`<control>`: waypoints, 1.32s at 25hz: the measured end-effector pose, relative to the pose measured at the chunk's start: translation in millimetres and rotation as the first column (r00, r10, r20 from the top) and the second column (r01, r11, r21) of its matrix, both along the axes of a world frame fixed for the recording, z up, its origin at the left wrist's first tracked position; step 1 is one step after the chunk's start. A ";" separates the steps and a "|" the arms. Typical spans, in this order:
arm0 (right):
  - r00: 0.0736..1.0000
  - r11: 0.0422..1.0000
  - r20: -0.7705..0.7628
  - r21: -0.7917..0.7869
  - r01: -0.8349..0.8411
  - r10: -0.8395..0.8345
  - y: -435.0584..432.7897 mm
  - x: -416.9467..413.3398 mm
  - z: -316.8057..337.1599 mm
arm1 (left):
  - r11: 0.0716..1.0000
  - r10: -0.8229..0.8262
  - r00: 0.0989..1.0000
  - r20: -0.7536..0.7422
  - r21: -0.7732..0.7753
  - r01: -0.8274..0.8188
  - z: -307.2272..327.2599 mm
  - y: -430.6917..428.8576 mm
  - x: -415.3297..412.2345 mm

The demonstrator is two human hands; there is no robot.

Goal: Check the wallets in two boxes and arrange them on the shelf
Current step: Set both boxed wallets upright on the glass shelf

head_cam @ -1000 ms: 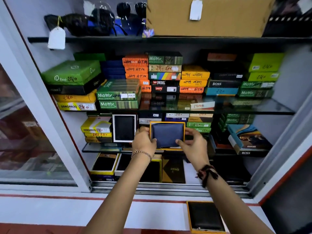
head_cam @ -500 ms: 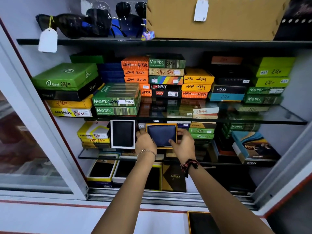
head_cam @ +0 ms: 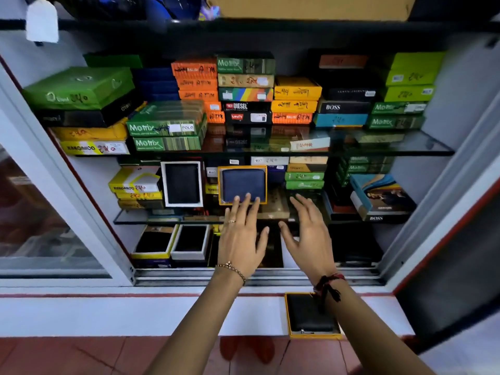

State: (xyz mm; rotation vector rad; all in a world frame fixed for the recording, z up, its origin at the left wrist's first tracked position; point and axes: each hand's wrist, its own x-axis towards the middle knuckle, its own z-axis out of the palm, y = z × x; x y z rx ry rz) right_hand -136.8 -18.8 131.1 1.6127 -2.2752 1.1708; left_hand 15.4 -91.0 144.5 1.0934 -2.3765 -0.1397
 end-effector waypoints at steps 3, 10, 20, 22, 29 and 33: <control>0.999 0.999 0.024 0.043 0.020 -0.021 47.2 -3.2 -25.2 | 0.997 -0.074 0.997 0.028 0.028 0.073 -27.0 30.4 -2.2; 0.969 0.923 0.131 0.353 0.153 -0.210 119.6 -27.4 -115.6 | 0.911 -0.169 0.982 0.088 0.395 0.122 -112.8 72.7 -11.8; 0.757 0.801 0.501 0.597 0.047 -0.418 135.4 -47.2 -162.1 | 0.474 -0.081 0.984 0.160 0.875 -0.104 -152.9 79.0 -33.7; 0.734 0.847 0.550 0.528 0.063 -0.398 140.1 -44.7 -139.1 | 0.517 -0.034 0.992 0.124 0.852 -0.088 -131.1 81.7 -28.9; 0.799 0.983 0.575 0.139 0.118 -0.177 124.1 -55.6 15.6 | 0.864 0.062 0.991 -0.115 0.503 0.004 12.5 71.6 -31.5; 0.861 0.989 0.490 0.019 0.146 -0.136 60.3 -86.5 57.1 | 0.914 0.122 0.979 -0.161 0.404 -0.048 64.0 27.4 -74.1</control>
